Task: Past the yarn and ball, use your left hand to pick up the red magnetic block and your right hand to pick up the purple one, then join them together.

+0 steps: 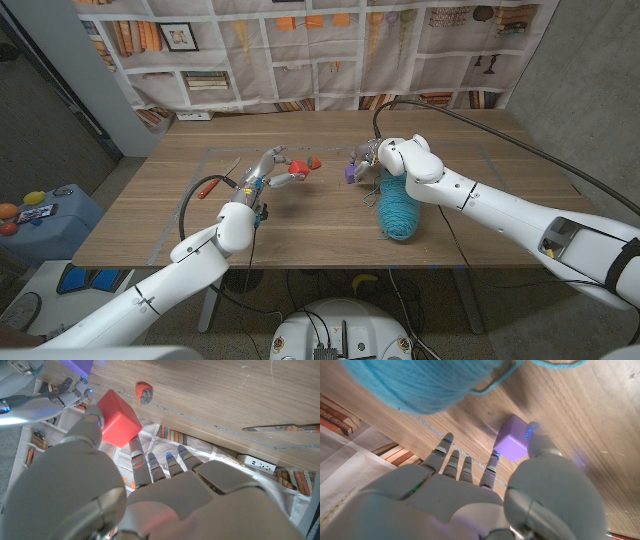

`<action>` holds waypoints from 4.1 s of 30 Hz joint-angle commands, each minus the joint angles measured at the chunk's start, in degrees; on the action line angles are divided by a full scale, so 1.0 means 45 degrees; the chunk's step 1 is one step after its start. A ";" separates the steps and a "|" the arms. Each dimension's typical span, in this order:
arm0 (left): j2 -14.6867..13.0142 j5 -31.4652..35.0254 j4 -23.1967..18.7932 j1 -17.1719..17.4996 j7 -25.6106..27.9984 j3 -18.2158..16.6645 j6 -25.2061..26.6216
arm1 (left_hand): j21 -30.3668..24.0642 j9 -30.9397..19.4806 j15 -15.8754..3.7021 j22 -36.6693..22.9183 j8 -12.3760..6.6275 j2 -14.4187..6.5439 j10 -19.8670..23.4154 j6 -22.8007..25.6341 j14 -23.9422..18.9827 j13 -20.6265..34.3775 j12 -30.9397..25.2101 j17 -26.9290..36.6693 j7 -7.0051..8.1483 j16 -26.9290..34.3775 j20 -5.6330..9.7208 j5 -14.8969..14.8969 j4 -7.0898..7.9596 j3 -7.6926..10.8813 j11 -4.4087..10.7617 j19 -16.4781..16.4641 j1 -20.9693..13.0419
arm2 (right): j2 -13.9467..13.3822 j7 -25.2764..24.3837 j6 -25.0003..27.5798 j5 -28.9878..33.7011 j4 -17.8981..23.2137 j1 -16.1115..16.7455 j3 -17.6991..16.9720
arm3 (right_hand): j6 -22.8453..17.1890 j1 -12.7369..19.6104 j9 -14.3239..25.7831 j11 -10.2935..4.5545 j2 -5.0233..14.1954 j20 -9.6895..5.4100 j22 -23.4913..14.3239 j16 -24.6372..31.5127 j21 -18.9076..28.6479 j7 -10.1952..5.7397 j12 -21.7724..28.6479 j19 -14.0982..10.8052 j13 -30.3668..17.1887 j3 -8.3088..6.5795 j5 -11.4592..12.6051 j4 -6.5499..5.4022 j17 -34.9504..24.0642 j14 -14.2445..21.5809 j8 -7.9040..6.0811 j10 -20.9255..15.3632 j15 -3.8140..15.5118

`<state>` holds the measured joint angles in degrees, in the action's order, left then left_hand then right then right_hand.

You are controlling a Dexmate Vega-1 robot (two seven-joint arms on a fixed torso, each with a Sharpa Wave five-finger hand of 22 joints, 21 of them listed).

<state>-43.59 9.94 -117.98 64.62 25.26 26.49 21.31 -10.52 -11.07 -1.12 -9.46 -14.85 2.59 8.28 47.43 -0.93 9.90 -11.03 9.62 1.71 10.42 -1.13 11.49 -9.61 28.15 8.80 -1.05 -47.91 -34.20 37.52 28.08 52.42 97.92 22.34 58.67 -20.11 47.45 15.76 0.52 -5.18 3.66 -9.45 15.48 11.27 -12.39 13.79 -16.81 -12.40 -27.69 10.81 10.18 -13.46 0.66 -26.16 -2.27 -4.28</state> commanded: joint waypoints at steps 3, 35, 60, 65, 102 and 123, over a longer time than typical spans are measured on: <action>0.0017 -0.0145 -0.0036 0.0070 0.0153 0.0135 -0.0050 | -0.0008 -0.0057 -0.0016 -0.0035 -0.0033 -0.0296 0.0144 0.1183 -0.0051 0.0020 -0.0024 0.0012 0.0586 -0.0016 -0.0076 0.0051 0.0015 -0.0035 -0.0024 -0.0019 -0.0200 | 0.0223 -0.1100 0.0183 -0.0033 -0.0192 0.0406 -0.0211 | -0.0768 0.0327 0.0133 -0.0044 0.0002 -0.0086 -0.0031 0.0118 0.0050 0.0006 0.0080 -0.0225 -0.0043 0.0046 0.0023 -0.0099 -0.0073 0.0229 -0.0451 -0.0300 0.0094; 0.0533 -0.1367 0.0868 0.0283 0.0482 -0.0205 -0.1729 | -0.0009 -0.0080 -0.0002 -0.0036 0.0017 -0.0361 0.0160 0.1283 -0.0050 0.0021 0.0005 0.0013 0.0611 -0.0031 -0.0089 0.0092 -0.0014 -0.0104 -0.0051 -0.0010 -0.0256 | -0.0111 -0.2752 0.0761 -0.1426 0.0831 0.1165 -0.1121 | -0.4394 0.1215 0.0646 -0.0669 0.0753 -0.0488 -0.0030 0.0428 -0.0031 -0.0047 0.0156 -0.0828 -0.0012 0.0213 -0.0034 -0.0212 -0.0236 0.0974 -0.2442 -0.1543 0.0761; 0.0869 -0.3006 0.1436 0.0755 0.0396 -0.0906 -0.3706 | -0.0034 -0.0096 0.0062 -0.0040 0.0110 -0.0413 0.0142 0.1262 -0.0004 0.0022 0.0029 0.0014 0.0568 -0.0044 -0.0085 0.0123 -0.0016 -0.0179 -0.0081 -0.0072 -0.0289 | -0.1188 -0.4160 0.1504 -0.6196 0.3047 0.2640 -0.3480 | -0.4698 0.1212 0.0721 -0.0639 0.0969 -0.0525 -0.0034 0.0399 -0.0087 -0.0065 0.0056 -0.0760 -0.0004 0.0305 -0.0124 -0.0273 -0.0294 0.0848 -0.2642 -0.1514 0.0647; 0.0812 -0.3279 0.1490 0.0849 0.0218 -0.1049 -0.4121 | -0.0036 -0.0099 0.0063 -0.0041 0.0124 -0.0427 0.0148 0.1263 0.0004 0.0023 0.0029 0.0015 0.0561 -0.0045 -0.0099 0.0129 -0.0014 -0.0192 -0.0092 -0.0081 -0.0293 | -0.1443 -0.4591 0.1365 -0.7322 0.3332 0.2910 -0.3906 | -0.4700 0.1230 0.0732 -0.0601 0.1002 -0.0535 -0.0034 0.0390 -0.0102 -0.0067 0.0018 -0.0725 -0.0002 0.0327 -0.0135 -0.0264 -0.0305 0.0817 -0.2658 -0.1468 0.0634; 0.0910 -0.5508 0.2436 0.0109 -0.2039 -0.1357 -0.6257 | -0.0083 -0.0120 0.0265 -0.0051 0.0211 -0.0539 0.0145 0.1305 0.0068 0.0024 0.0036 0.0017 0.0520 -0.0052 -0.0133 0.0156 0.0004 -0.0281 -0.0177 -0.0285 -0.0311 | -0.2200 -0.7943 -0.1313 -1.5124 0.3766 0.5519 -0.6769 | -0.4681 0.1232 0.0666 -0.0433 0.1174 -0.0543 -0.0034 0.0355 -0.0185 -0.0055 -0.0037 -0.0412 0.0007 0.0468 -0.0124 -0.0272 -0.0362 0.0701 -0.2650 -0.1571 0.0544; 0.1463 -0.6483 0.3325 -0.0564 -0.3047 -0.1053 -0.7566 | -0.0075 -0.0129 0.0314 -0.0055 0.0262 -0.0580 0.0146 0.1316 0.0105 0.0024 0.0040 0.0018 0.0522 -0.0050 -0.0133 0.0165 0.0003 -0.0338 -0.0194 -0.0315 -0.0308 | -0.1942 -0.8293 -0.3532 -1.7840 0.2963 0.6400 -0.7301 | -0.4674 0.1155 0.0518 -0.0342 0.1326 -0.0539 -0.0033 0.0332 -0.0194 -0.0044 -0.0052 -0.0242 0.0009 0.0571 -0.0072 -0.0321 -0.0419 0.0597 -0.2576 -0.1680 0.0433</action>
<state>-38.17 -16.81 -104.75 63.46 14.00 21.15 -9.66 -10.52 -11.30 0.11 -9.45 -13.34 2.21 8.89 49.06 -0.31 9.90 -11.04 9.62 0.08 10.42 -1.64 11.90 -9.85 26.79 8.18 -1.98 -47.54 -43.42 0.42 17.20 -22.03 113.10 49.50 26.65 -37.08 53.14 17.75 -1.42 -0.78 1.33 -9.45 17.24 10.59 -10.54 13.70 -18.08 -12.26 -25.13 10.19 8.77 -15.07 3.38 -35.86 -9.72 -1.95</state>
